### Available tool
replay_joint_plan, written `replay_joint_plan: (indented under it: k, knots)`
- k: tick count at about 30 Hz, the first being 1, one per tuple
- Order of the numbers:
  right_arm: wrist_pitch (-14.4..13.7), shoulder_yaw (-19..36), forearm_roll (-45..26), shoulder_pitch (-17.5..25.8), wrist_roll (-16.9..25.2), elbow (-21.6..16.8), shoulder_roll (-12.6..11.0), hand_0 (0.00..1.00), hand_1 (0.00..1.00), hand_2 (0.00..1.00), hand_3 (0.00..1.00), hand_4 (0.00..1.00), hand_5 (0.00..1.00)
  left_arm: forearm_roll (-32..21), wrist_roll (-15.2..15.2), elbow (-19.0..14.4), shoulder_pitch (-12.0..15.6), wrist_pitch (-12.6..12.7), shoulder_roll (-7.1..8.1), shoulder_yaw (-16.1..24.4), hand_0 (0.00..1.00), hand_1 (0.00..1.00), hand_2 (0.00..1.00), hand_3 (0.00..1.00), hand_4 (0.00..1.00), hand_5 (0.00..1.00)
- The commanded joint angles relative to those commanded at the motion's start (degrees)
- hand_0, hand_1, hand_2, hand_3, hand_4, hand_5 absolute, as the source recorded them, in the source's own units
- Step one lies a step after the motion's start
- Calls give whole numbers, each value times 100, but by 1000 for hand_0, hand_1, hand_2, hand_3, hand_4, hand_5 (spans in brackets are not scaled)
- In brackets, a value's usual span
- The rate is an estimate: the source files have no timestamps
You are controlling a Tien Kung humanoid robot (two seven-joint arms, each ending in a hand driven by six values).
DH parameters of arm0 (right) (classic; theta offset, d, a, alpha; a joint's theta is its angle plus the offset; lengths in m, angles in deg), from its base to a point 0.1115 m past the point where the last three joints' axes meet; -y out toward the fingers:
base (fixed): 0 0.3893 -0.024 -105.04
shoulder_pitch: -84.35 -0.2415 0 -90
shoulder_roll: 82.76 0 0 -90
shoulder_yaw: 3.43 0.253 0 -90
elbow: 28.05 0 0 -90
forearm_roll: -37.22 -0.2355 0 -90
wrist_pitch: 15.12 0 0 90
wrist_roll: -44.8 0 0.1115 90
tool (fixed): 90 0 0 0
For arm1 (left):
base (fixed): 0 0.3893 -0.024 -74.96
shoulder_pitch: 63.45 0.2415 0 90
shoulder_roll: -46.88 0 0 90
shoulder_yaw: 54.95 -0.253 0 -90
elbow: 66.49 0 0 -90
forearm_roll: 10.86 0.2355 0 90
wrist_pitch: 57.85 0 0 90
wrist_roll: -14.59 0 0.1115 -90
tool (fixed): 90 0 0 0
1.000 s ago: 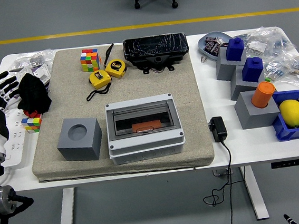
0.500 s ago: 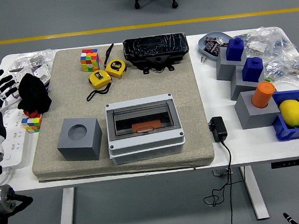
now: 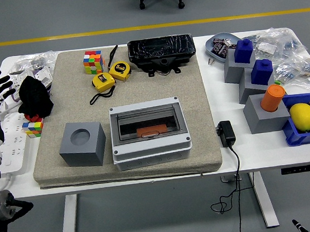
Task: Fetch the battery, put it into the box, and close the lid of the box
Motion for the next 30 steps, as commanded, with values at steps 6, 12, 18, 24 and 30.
replay_joint_plan:
  k: [6, 12, 18, 24, 30]
  knots:
    - [-14, 18, 15, -40, -6, 0, -26, 949, 831, 755, 794, 998, 998, 38, -14, -34, -80, -18, -45, -49, 609, 675, 656, 690, 998, 959]
    - [-33, 315, 563, -60, -32, 0, -49, 980, 827, 757, 777, 998, 970, 233, -88, -25, -135, -142, -110, -201, 679, 743, 705, 735, 998, 796]
    - [-99, 509, 1045, -36, -57, 0, 23, 998, 831, 759, 780, 998, 939, 660, -263, -65, -80, -275, -132, -263, 784, 867, 804, 812, 998, 762]
    - [-67, 480, 743, -42, -94, 0, 60, 991, 830, 758, 781, 998, 987, 686, -303, -103, 20, -279, -126, -220, 828, 923, 867, 855, 998, 793]
    - [-57, 464, 691, -103, -120, 0, 52, 985, 830, 759, 782, 998, 998, 497, -319, -86, -23, -251, -103, -263, 785, 878, 858, 872, 998, 958]
